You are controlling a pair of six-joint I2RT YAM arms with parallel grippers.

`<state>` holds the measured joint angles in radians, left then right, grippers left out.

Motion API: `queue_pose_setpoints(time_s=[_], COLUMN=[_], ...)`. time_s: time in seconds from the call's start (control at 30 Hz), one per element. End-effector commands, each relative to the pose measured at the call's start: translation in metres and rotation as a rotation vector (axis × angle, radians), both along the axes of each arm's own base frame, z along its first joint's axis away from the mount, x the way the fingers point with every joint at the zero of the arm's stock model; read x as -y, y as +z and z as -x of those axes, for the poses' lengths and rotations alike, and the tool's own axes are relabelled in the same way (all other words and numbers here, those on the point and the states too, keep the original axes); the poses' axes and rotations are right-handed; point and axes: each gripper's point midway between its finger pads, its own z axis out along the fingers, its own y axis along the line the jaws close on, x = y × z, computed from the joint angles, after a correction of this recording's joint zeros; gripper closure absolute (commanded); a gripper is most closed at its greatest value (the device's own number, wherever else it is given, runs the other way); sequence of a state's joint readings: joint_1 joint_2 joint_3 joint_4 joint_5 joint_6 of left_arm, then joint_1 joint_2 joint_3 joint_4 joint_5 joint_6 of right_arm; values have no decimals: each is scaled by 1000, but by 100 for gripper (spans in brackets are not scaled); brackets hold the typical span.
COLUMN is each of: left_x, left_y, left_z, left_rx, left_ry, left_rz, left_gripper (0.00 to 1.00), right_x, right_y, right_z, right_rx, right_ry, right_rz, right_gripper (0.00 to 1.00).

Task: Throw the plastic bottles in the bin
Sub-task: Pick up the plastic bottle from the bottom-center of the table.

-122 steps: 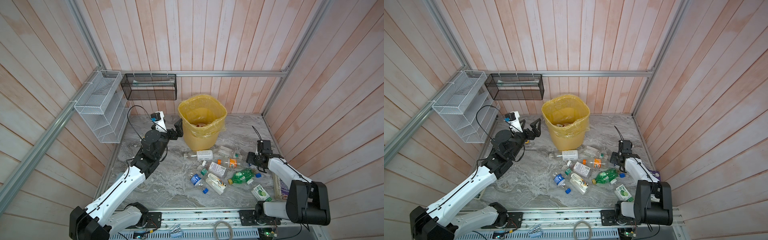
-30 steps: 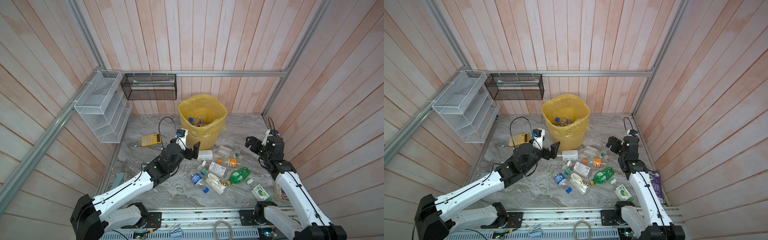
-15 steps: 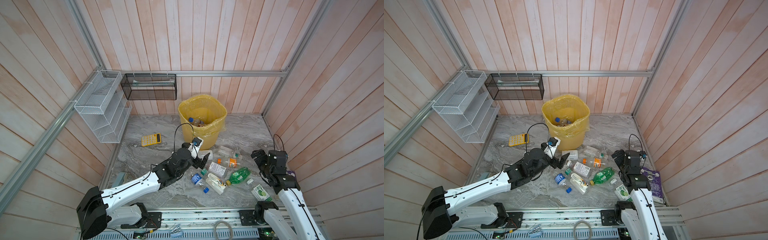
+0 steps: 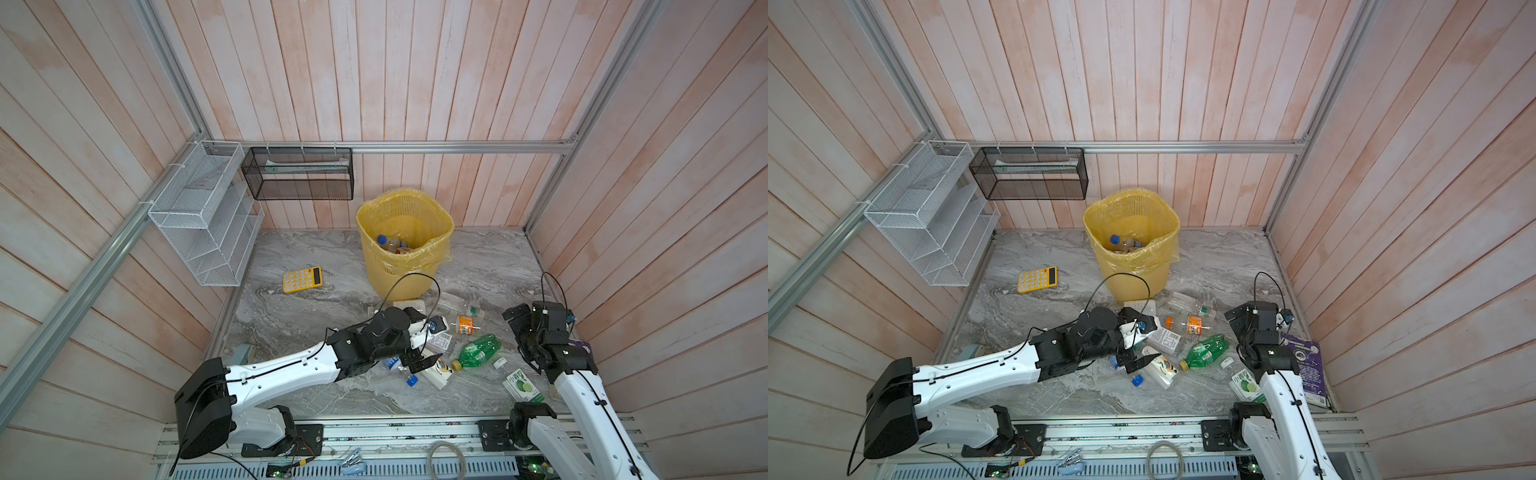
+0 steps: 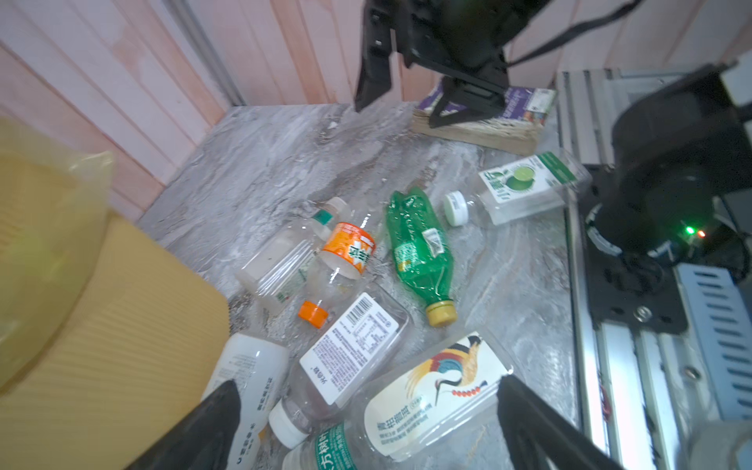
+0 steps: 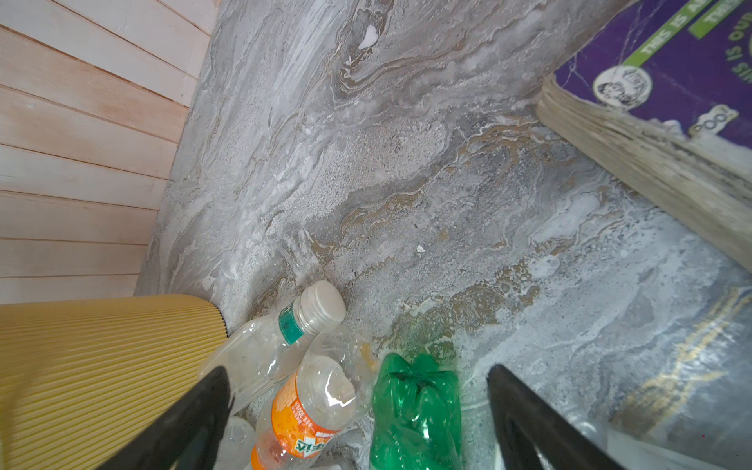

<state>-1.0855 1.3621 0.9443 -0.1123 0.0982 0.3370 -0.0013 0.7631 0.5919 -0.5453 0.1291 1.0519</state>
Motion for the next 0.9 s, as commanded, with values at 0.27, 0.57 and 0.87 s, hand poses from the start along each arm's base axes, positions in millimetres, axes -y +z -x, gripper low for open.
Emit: queue_pose_setpoints(time_s=[0.27,0.57,0.87], left_x=[24,35,35], left_y=[-62,-92,-125], left_z=[42,32,31], left_rx=[0,39,77], left_ry=[-305,-333,-369], left_rz=[-249,-341,-465], left_gripper=[8,11,13], right_x=[12,9,9], right_y=[22,22,17], right_z=[-7,-10,-12], right_rx=[77,104,99], right_ry=[23,48,56], right_rz=[116,115,116], right_gripper=[1,1,1])
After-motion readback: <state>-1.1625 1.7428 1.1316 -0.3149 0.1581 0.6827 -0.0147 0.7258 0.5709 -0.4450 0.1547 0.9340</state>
